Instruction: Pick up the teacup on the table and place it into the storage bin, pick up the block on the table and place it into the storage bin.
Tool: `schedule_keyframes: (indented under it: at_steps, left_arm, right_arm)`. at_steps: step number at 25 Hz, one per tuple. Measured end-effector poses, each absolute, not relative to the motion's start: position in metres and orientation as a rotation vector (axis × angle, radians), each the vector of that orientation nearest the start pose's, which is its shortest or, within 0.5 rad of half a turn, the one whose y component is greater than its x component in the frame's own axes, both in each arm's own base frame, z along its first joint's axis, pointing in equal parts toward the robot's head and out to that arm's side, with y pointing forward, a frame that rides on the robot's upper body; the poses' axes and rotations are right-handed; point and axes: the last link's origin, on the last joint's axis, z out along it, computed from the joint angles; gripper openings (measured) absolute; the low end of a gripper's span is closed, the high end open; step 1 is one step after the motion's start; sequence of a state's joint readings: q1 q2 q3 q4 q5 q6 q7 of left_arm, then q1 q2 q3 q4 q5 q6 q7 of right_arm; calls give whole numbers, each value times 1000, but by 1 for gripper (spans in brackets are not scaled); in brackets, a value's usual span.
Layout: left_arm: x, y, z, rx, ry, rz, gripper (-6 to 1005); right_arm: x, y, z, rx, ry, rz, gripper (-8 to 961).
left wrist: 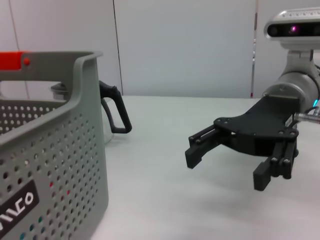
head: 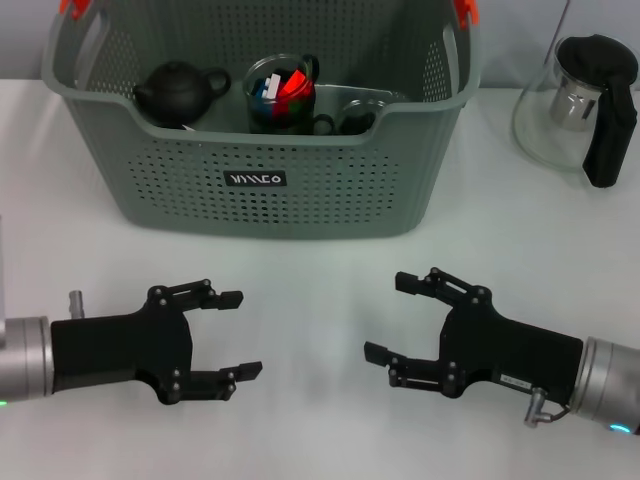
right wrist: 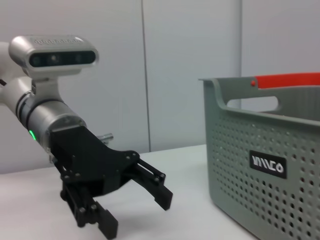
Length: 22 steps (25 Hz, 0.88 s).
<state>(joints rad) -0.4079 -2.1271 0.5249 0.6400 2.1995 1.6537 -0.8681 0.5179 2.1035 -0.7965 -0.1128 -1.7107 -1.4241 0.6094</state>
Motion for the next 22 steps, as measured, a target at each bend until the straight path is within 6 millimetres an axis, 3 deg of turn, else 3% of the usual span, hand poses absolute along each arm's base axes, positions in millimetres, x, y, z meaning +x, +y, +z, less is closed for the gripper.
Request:
schedule_keyframes:
  at_steps: [22]
  left_arm:
    - [-305, 270, -17, -2768, -178, -579, 816]
  right_arm:
    - [268, 267, -91, -2700, 224, 862, 942]
